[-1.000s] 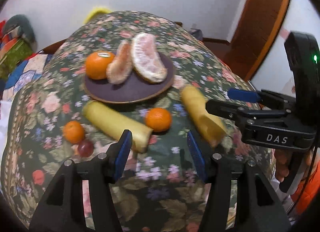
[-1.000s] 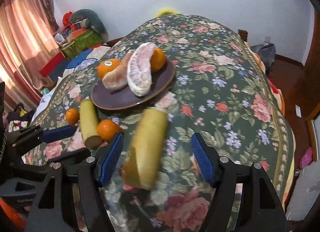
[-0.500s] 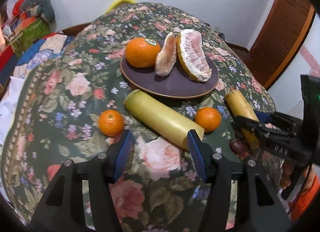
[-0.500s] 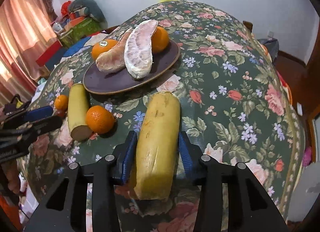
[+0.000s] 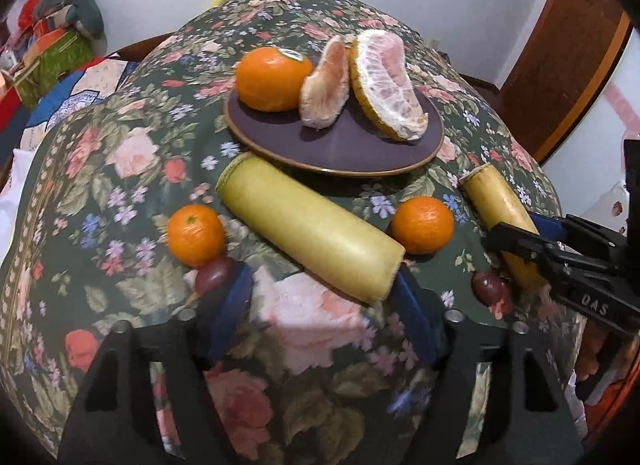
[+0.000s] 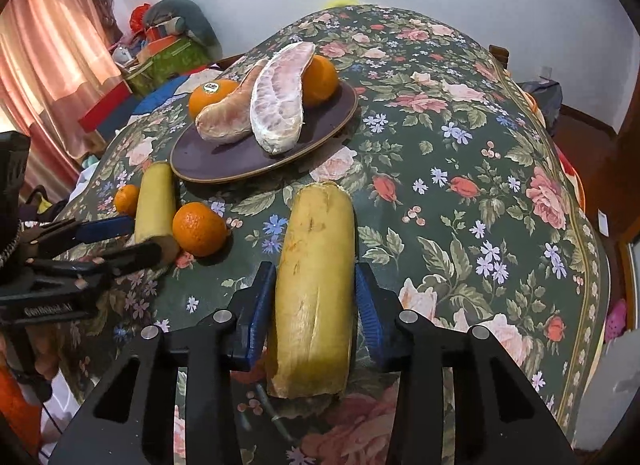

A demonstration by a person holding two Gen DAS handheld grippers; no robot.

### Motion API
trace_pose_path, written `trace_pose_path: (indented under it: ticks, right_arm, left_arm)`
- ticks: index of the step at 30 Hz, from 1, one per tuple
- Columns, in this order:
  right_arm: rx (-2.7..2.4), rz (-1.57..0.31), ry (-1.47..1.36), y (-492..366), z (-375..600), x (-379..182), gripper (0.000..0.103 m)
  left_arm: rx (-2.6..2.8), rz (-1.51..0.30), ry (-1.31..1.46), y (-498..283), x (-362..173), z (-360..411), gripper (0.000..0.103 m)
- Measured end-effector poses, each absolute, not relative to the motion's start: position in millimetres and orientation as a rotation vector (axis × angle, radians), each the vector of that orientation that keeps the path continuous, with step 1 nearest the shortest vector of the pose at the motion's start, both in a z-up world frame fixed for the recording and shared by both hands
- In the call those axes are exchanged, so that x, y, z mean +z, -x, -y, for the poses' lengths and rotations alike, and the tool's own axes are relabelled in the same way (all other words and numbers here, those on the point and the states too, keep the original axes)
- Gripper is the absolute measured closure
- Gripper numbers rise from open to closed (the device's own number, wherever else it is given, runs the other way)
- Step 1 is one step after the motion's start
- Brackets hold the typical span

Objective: Organize fruits
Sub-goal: 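Grasp a yellow cylinder with the right tool while the left tool grasps the other yellow cylinder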

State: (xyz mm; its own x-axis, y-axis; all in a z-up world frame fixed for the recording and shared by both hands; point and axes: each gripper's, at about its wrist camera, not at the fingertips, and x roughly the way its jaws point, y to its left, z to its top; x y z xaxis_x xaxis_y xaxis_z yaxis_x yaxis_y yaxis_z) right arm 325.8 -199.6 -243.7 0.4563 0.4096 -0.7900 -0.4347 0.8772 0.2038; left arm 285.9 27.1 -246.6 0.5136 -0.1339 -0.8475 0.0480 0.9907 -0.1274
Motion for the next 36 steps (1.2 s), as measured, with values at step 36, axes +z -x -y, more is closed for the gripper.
trace_pose_path:
  ticks: [36]
  right_arm:
    - [0.565,-0.963,0.034,-342,196,-245,0.066]
  left_arm:
    - [-0.07,-1.096,0.172,-361,-251,-72,0.053]
